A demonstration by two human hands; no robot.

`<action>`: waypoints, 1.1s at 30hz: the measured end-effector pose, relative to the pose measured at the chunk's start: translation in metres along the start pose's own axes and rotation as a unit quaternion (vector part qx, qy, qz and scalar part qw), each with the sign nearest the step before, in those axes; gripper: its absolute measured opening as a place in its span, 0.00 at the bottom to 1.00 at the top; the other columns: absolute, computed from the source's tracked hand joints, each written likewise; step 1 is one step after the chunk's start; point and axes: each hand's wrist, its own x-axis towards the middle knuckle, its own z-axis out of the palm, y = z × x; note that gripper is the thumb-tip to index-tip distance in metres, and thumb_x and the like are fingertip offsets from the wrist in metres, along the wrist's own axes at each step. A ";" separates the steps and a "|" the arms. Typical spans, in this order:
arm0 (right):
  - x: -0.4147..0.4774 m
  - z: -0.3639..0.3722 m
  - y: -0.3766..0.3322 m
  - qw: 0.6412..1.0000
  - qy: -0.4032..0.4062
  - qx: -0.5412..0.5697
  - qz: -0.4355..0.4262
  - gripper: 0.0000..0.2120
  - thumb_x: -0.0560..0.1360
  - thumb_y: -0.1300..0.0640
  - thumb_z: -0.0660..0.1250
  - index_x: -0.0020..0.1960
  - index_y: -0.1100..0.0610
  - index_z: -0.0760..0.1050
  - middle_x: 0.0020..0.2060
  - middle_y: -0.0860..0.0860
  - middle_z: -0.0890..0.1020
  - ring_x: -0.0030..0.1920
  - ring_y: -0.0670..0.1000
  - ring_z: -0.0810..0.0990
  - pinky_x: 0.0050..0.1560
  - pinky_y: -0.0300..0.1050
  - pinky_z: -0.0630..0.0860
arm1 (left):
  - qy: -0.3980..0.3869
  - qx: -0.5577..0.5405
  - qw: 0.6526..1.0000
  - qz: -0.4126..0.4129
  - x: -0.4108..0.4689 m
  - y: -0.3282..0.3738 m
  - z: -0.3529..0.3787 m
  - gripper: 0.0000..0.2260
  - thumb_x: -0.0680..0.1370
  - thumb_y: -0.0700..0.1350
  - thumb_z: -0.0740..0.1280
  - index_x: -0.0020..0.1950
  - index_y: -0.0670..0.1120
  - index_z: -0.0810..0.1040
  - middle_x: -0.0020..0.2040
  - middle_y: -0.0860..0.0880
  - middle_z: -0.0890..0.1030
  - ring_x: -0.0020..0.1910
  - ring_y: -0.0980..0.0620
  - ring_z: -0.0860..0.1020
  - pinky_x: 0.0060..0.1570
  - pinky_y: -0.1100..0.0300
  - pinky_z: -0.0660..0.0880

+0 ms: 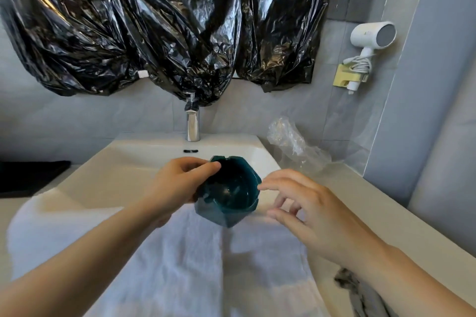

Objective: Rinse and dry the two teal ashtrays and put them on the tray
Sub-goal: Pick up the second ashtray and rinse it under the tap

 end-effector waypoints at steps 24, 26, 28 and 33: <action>0.234 0.062 0.078 0.994 0.059 -0.043 0.077 0.11 0.76 0.51 0.68 0.58 0.51 0.78 0.50 0.46 0.81 0.48 0.45 0.80 0.55 0.48 0.77 | 0.148 0.011 0.989 -0.009 0.220 -0.056 -0.071 0.10 0.74 0.54 0.71 0.46 0.49 0.82 0.43 0.47 0.81 0.41 0.49 0.77 0.37 0.57 0.74; 0.260 0.065 0.077 0.994 0.081 -0.038 0.068 0.11 0.77 0.50 0.68 0.58 0.51 0.78 0.49 0.47 0.82 0.48 0.48 0.80 0.54 0.50 0.77 | 0.156 0.004 0.988 -0.003 0.221 -0.056 -0.073 0.10 0.74 0.54 0.70 0.47 0.48 0.82 0.43 0.48 0.81 0.41 0.51 0.77 0.36 0.58 0.73; 0.283 0.065 0.071 0.993 0.098 -0.037 0.054 0.12 0.77 0.49 0.66 0.59 0.51 0.77 0.49 0.47 0.81 0.48 0.48 0.80 0.53 0.48 0.77 | 0.156 -0.019 0.988 -0.009 0.222 -0.056 -0.073 0.10 0.74 0.53 0.70 0.48 0.47 0.82 0.43 0.47 0.81 0.40 0.50 0.77 0.37 0.57 0.74; 0.331 0.073 0.056 0.991 0.118 -0.061 0.009 0.17 0.79 0.47 0.64 0.65 0.52 0.74 0.56 0.49 0.78 0.49 0.49 0.79 0.52 0.46 0.76 | 0.155 -0.052 0.986 -0.027 0.225 -0.057 -0.073 0.10 0.73 0.53 0.71 0.48 0.48 0.82 0.44 0.47 0.81 0.43 0.48 0.78 0.41 0.55 0.76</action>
